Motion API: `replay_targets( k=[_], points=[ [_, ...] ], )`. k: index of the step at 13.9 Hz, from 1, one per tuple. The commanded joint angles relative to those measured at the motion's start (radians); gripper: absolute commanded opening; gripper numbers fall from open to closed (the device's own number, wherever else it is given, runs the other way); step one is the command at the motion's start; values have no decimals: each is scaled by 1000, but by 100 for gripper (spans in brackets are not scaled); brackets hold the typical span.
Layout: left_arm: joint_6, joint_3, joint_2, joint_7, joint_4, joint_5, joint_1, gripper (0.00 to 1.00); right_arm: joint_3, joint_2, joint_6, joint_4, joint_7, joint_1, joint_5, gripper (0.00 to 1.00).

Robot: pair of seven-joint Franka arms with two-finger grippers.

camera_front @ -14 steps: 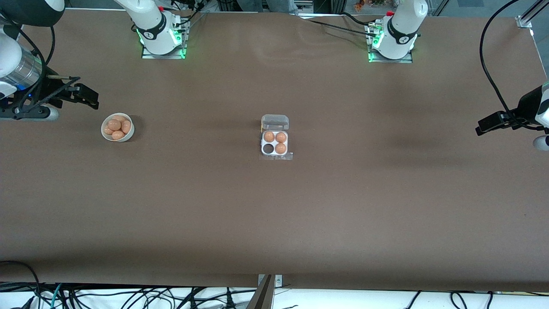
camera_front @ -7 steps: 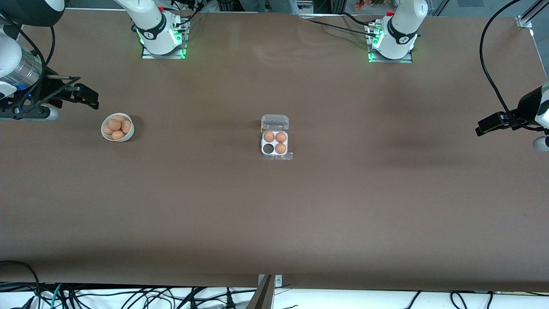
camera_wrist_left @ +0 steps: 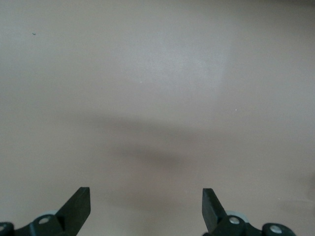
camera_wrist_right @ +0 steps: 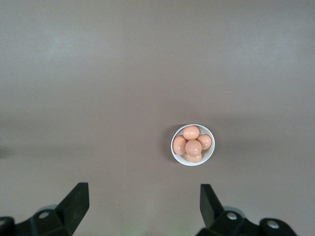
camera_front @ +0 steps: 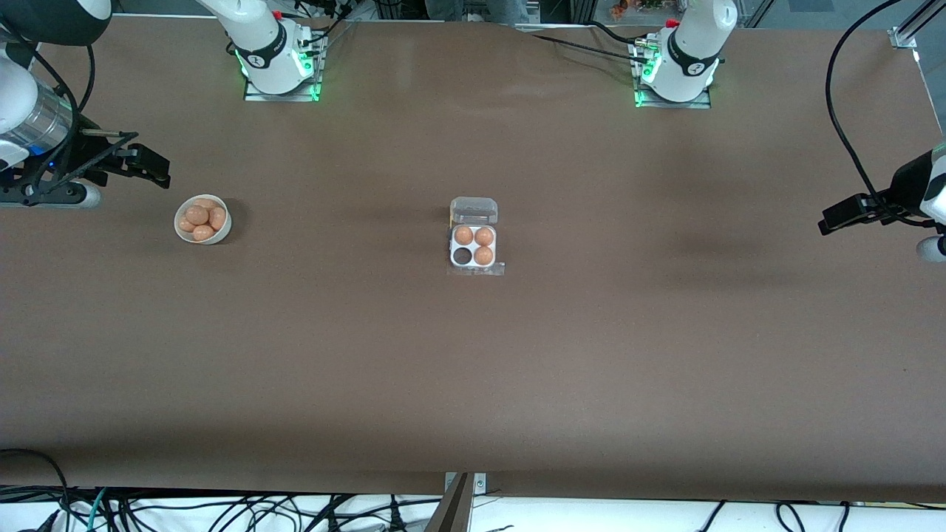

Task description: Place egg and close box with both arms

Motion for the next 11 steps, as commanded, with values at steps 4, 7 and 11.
replay_targets(
  k=[4,7,11],
  points=[
    [-9,-4,13,17,29,35,5,100,3,-14,2,-7,7,-2,3,100],
    [-9,-4,13,17,29,35,5,100,2,-11,15,-18,5,-3,3,100],
    [-9,-6,13,17,29,35,5,100,-6,-34,132,-136,-10,-3,1,100]
  ],
)
